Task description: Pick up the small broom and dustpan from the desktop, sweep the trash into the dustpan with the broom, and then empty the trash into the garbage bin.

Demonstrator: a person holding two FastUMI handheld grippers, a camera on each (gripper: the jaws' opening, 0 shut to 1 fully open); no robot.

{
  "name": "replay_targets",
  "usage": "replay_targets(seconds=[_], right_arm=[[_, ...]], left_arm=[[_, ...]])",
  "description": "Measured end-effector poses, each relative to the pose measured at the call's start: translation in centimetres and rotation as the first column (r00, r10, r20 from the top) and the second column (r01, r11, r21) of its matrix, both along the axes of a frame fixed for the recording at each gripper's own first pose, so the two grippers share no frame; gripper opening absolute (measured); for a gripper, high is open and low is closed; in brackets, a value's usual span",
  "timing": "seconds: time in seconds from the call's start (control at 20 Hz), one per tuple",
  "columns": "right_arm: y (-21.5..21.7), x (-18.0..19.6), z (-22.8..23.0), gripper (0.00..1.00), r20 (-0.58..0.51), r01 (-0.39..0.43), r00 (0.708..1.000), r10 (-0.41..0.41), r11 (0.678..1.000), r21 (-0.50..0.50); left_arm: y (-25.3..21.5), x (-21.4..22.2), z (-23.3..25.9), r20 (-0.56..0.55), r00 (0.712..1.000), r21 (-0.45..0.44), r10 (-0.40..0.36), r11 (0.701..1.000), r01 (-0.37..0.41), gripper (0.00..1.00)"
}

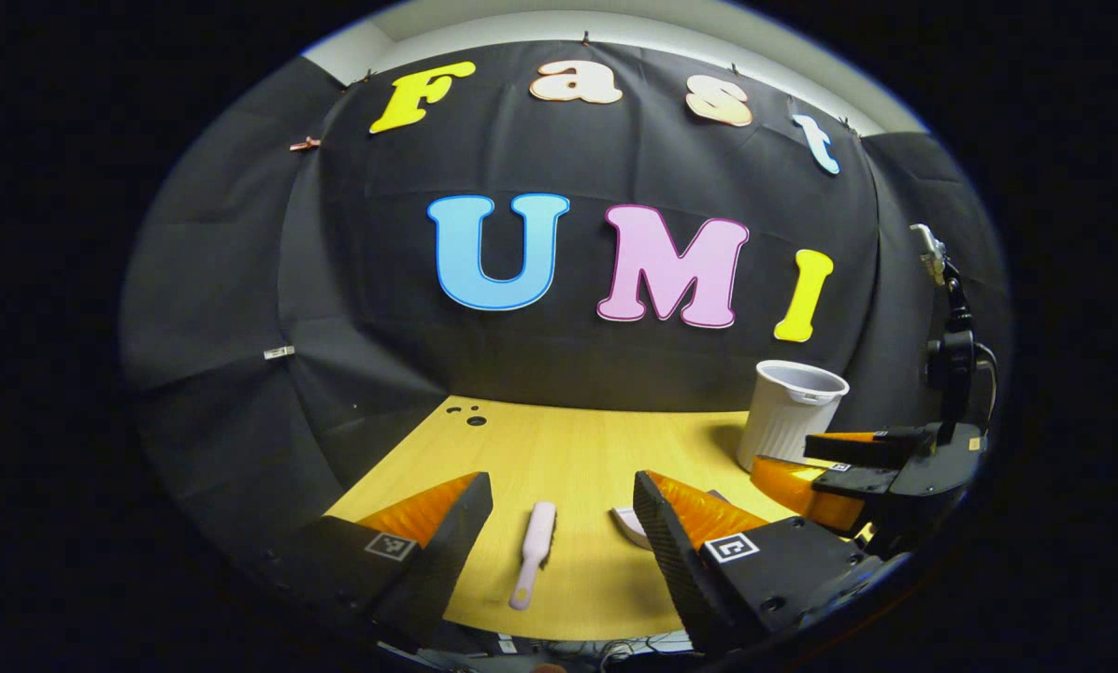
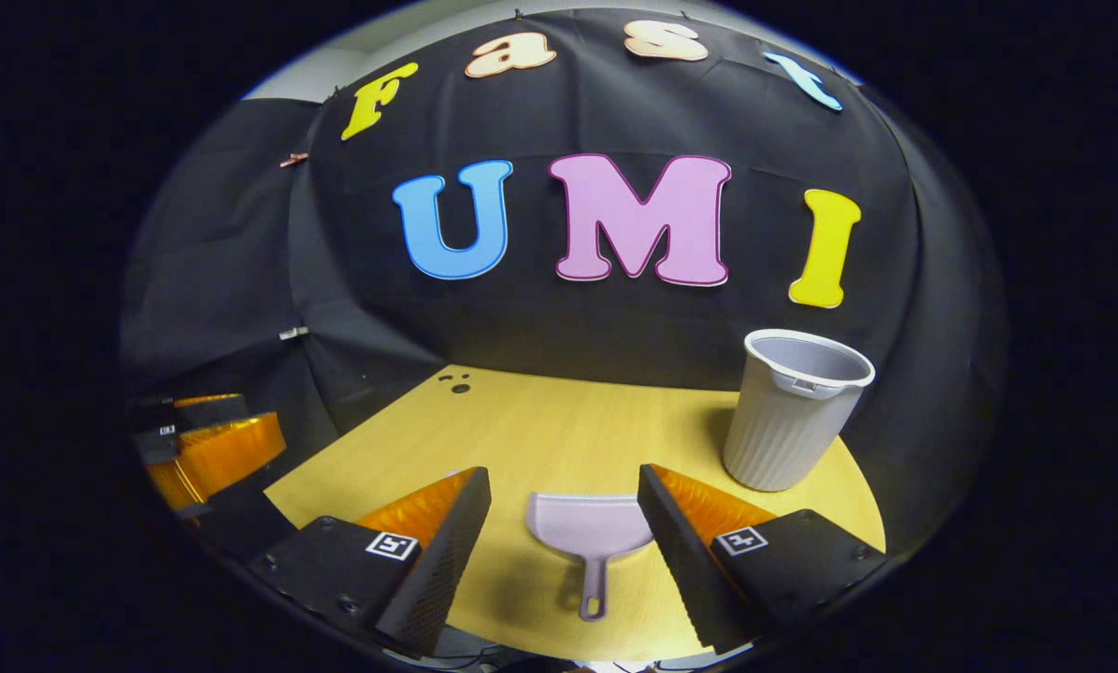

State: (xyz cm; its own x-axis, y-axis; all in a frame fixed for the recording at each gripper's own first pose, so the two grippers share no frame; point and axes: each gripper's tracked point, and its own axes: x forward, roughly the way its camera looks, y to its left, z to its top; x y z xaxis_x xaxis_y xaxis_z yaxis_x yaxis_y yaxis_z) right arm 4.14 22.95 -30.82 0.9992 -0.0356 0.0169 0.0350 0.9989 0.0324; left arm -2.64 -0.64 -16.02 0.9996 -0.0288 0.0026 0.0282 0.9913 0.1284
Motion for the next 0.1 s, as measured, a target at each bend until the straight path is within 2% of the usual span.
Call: replay_targets(seconds=[0.1], right_arm=[[0.76,-0.91,-1.29,0.99,-0.033,-0.021,0.999,0.02,1.0,-0.001]], left_arm=[[-0.11,-1.43,-1.22,-0.018,1.0,0.001,-0.006,1.0,0.006,0.96]])
